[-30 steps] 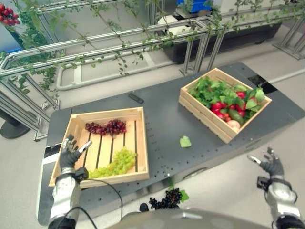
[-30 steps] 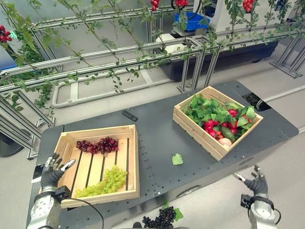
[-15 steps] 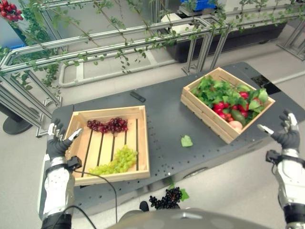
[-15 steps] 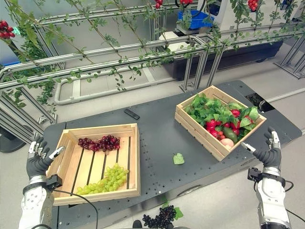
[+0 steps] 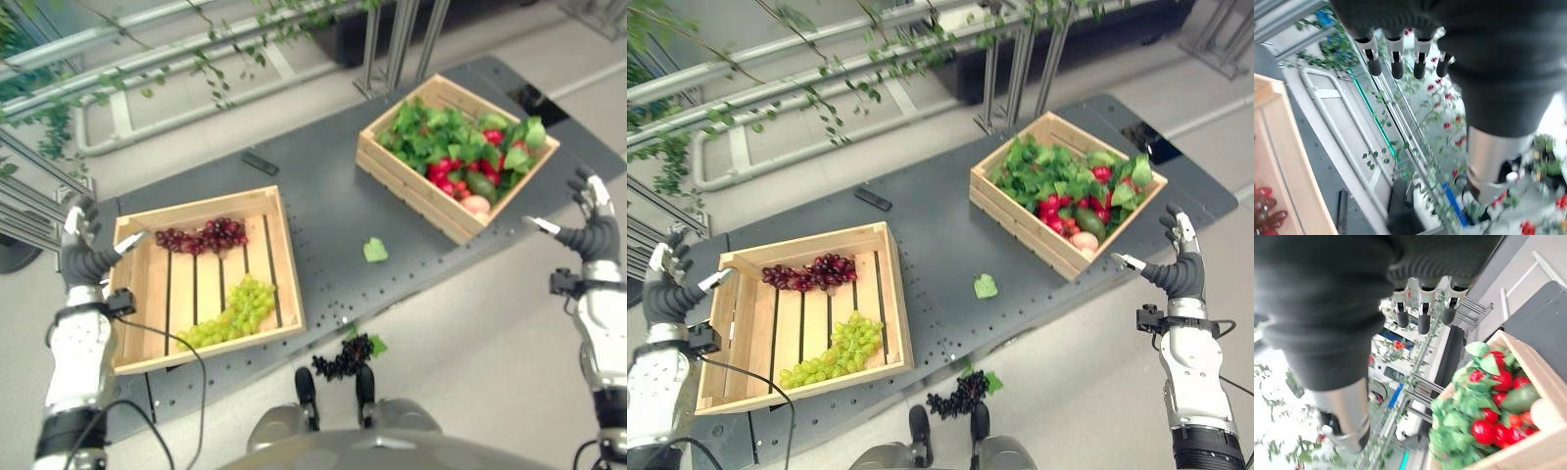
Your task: Pick up the fruits from the basket on one side to the basket on the other side
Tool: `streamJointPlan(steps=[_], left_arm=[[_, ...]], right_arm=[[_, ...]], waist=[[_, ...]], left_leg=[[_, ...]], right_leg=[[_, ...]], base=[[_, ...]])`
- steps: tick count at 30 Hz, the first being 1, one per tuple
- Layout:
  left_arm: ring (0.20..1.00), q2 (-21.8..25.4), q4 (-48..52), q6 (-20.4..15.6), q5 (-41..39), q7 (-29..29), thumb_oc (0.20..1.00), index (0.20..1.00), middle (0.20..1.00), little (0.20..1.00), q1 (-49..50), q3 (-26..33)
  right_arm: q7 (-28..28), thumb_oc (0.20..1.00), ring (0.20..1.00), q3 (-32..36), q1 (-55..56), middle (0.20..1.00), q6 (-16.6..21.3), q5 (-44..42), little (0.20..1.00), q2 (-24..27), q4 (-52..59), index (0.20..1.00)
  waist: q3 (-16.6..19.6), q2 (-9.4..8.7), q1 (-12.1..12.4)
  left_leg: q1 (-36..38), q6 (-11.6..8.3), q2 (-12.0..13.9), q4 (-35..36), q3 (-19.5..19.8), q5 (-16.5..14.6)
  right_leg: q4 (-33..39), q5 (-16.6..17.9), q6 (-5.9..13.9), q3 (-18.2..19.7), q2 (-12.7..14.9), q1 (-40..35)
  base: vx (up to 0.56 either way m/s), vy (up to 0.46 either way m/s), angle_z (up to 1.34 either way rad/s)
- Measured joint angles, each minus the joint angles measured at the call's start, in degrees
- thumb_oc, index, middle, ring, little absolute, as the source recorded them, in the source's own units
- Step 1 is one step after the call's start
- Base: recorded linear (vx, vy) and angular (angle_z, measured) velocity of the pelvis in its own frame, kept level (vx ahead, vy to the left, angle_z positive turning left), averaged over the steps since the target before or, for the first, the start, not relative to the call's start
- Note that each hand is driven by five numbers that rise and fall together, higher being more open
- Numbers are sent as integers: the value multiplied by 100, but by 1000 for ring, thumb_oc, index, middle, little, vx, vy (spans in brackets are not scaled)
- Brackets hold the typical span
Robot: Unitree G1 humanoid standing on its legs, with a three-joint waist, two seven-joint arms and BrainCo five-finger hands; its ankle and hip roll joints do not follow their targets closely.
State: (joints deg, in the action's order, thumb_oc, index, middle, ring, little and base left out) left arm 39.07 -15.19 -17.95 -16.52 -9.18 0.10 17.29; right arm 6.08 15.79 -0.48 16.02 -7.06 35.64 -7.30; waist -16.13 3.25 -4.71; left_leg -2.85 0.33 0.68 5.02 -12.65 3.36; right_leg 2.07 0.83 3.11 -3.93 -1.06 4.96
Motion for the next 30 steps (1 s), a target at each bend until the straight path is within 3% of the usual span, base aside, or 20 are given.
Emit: streamJointPlan(steps=[4, 9, 12, 15, 22, 30], left_arm=[[1000, 690, -308, -40, 1, -60, 1000, 1000, 1000, 1000, -432, 12], [1000, 1091, -813, -30, 15, -119, 1000, 1000, 1000, 1000, -851, -51], [1000, 1278, -1279, -12, 65, -124, 1000, 1000, 1000, 1000, -1089, -123], [1000, 1803, -1364, 39, 296, -82, 1000, 1000, 1000, 1000, -1175, -425], [1000, 2448, -1571, 126, 926, 192, 1000, 1000, 1000, 1000, -1765, -1055], [1000, 2664, -1804, 234, 1132, 899, 1000, 1000, 1000, 1000, -1985, -1780]], right_arm=[[-95, 1000, 1000, -96, -174, 1000, 110, -59, 1000, 137, 278, 1000], [-92, 1000, 1000, -100, -181, 1000, 192, -165, 1000, 149, 400, 1000], [-95, 1000, 1000, -109, -117, 1000, 215, -180, 1000, 144, 458, 1000], [-98, 1000, 1000, -103, -50, 1000, 300, -275, 1000, 160, 700, 1000], [-226, 1000, 1000, -98, -53, 1000, 506, -385, 1000, 123, 1173, 1000], [-269, 1000, 1000, -90, -7, 1000, 535, -389, 1000, 99, 1164, 1000]], waist=[[-511, -3, -86], [-909, -58, -254], [-971, -114, -392], [-1018, -185, -413], [-1298, -315, -438], [-1334, -362, -549]], left_leg=[[-444, 23, -10, -95, -12, 16], [-665, 24, -23, -140, 5, 15], [-757, 24, -11, -132, -10, 13], [-984, 22, 10, -189, -76, 13], [-1611, 2, 60, -617, -119, -65], [-2279, -22, 158, -1327, -57, -285]], right_leg=[[-460, -39, 37, 223, 4, 682], [-616, -36, 38, 370, 1, 1013], [-647, -26, 34, 492, -30, 1161], [-698, 2, 6, 534, -51, 1408], [-1029, 23, -21, 630, -68, 2022], [-1289, 43, -44, 602, -85, 2478]], base=[[-18, 74, -33], [-12, 53, -19], [-44, 31, -16], [-64, -1, -11], [-103, -10, -7], [-66, -14, 2]])
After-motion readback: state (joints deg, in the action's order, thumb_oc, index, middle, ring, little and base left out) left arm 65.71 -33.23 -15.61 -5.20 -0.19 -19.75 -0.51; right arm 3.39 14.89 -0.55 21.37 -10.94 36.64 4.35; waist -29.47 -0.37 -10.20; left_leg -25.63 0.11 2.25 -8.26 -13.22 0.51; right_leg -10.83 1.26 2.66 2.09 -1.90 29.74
